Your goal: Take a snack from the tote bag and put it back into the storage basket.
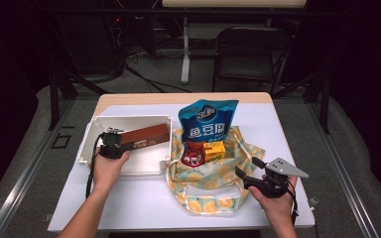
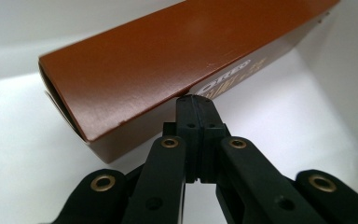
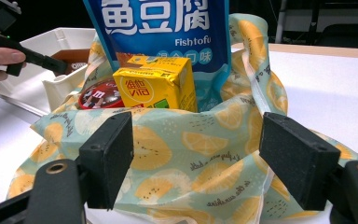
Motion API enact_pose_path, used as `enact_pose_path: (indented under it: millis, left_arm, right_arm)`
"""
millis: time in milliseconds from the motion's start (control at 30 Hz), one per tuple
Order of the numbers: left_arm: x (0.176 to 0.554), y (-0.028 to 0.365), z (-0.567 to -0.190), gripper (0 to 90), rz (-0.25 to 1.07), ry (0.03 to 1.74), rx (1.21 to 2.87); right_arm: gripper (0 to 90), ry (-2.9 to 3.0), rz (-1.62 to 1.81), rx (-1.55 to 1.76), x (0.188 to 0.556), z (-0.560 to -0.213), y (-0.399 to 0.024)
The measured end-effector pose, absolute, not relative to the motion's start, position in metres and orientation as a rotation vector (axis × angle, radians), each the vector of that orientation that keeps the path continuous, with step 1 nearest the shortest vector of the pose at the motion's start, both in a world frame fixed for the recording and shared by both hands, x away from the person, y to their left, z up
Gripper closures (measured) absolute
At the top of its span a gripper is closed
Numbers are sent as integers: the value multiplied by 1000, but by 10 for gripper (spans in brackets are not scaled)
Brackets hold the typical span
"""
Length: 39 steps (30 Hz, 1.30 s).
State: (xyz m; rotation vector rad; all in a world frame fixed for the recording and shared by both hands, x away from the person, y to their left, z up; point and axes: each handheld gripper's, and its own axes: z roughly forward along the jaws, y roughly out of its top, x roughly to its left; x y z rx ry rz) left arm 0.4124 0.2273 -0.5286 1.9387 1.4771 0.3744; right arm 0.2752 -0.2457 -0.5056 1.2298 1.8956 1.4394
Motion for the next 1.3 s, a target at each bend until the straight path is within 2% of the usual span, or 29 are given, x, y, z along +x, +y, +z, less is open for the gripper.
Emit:
enact_pose_path:
  millis: [133,600,933,1100,1300]
  left_arm:
    - [419,228,-532,900,381,1518,1884]
    - [442,211,-528,900,371,1531,1856]
    - [438,207,-527,897,354,1483,1850]
    - [424,209,-515,785,369,1400,1829]
    - [400,210,-509,562,379,1324,1803]
  right_arm:
    - [257,1895,1439,1232,275,-506,-246]
    - [259,1892,1434,1240,276,-507,-248]
    - [268,1883,1428,1244,276,-507,-245]
    - [264,1875,1419,1250,275,-505,-241]
    - [251,1865,1419,1245,274,-504,-233]
